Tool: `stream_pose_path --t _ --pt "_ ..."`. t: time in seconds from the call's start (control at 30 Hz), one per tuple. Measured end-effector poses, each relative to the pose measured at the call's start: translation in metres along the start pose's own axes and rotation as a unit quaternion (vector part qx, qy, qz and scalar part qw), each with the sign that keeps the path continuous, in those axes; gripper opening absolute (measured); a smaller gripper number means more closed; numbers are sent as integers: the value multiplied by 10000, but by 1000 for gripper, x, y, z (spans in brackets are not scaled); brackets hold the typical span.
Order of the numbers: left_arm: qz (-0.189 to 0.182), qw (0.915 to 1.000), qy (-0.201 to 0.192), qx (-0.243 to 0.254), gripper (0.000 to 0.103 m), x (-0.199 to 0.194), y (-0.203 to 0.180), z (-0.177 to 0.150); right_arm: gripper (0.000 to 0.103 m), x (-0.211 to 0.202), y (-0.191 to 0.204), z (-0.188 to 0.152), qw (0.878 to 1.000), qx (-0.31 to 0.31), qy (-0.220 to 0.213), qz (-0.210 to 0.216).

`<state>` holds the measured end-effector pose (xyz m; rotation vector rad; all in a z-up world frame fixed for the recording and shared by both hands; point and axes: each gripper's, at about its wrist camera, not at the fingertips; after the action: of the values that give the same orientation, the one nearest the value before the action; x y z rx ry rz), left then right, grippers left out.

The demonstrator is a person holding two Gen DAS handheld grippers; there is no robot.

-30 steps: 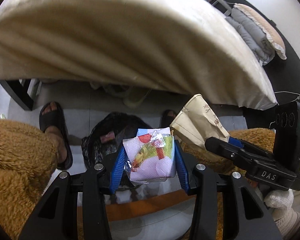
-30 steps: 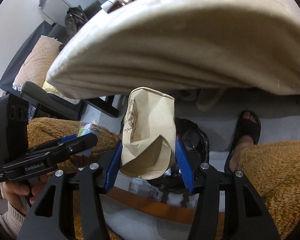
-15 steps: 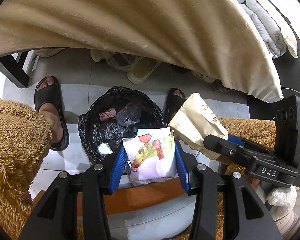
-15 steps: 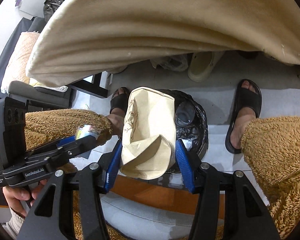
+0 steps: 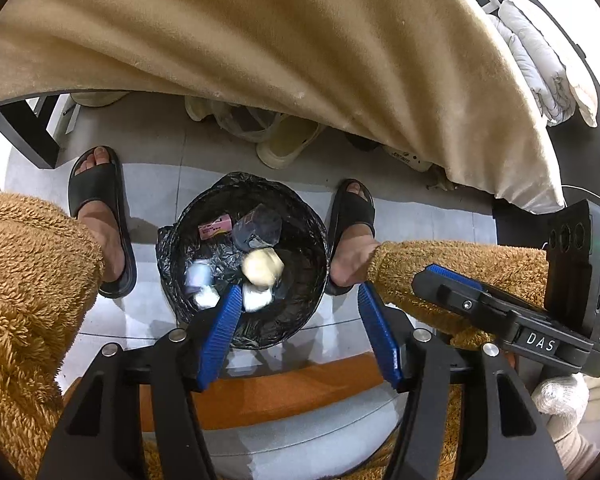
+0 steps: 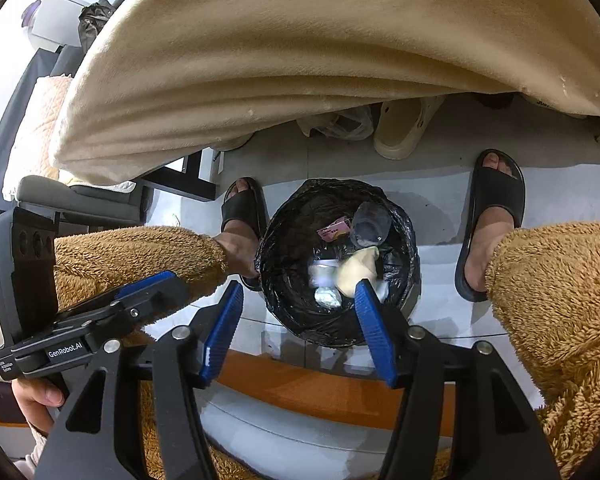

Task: Collect trash
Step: 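Open both tools to drop the wrapper and paper bag into the bin, then move both tools back over the bed toward the remaining wrappers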

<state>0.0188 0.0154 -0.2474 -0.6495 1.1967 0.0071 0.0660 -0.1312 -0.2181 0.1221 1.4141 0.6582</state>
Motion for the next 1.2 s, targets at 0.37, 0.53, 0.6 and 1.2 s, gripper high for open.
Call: stream_pose_path --t 0.37,0.53,0.6,1.2 --pt "-178 9983 -535 136 59 -27 -5 8 58 -37 16 8 9963 -419 -684 309" --pt "-252 9934 -1067 344 59 -56 -14 20 58 -78 33 23 9847 -922 -1407 451" --pt "-254 9898 -1317 476 59 -71 -18 27 58 -96 36 32 9787 -1049 -1686 513" --pt "-55 9604 -2580 1046 59 -147 -30 122 58 -164 71 145 9397 -1672 -2950 453"
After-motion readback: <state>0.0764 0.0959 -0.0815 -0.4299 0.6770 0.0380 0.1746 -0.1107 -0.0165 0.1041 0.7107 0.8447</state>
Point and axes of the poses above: each gripper's, at about its wrist camera, not at the fingertips, and x roughly the way its jaws point, y to its left, z to its top, and after that the axes turned 5 degrees about -y, right-handed
